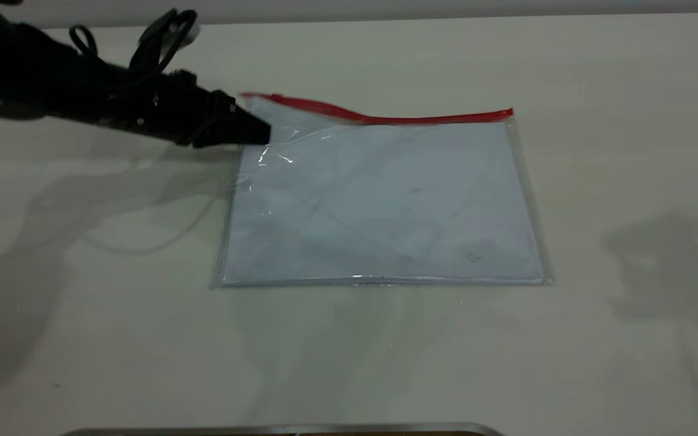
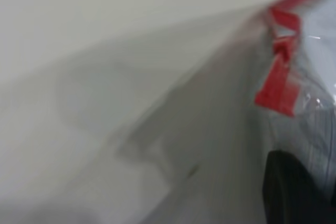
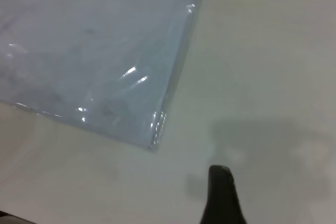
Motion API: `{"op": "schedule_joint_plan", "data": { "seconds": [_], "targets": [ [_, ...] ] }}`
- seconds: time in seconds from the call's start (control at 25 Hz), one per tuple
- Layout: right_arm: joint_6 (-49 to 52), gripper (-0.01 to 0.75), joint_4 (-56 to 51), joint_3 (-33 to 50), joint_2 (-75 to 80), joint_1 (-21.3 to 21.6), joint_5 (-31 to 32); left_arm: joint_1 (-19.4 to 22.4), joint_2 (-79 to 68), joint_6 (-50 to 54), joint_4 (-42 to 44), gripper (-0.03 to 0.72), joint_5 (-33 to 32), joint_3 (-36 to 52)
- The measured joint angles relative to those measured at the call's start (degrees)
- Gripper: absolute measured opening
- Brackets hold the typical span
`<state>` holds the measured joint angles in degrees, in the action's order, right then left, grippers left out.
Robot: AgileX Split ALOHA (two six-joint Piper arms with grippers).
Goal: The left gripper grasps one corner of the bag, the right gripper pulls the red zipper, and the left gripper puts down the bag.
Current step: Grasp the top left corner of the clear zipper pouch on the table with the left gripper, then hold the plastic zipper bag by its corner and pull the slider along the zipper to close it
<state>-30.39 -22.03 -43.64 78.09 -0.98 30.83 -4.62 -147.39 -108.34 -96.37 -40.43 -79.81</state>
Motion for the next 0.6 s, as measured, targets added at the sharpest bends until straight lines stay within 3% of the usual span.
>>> {"op": "schedule_joint_plan", "data": {
  "seconds": [0.36,0.48,0.6],
  "targets": [
    [-19.83,0.586,-15.27,0.00,1.34,-0.15,-2.21,0.00,2.34,-2.70,29.56,0.053,-15.77,-13.85],
    [-30.53,0.586,-23.72,-0.33,4.56,-1.94,-2.97,-0.27,2.39,-4.18,35.74,0.053,-22.14,-18.78],
    [-40.81,0.586,-32.26,-2.15,9.47,-4.93,-3.16,-1.41,2.39,-7.44,39.32,0.053,-24.32,-22.61]
  ]
}}
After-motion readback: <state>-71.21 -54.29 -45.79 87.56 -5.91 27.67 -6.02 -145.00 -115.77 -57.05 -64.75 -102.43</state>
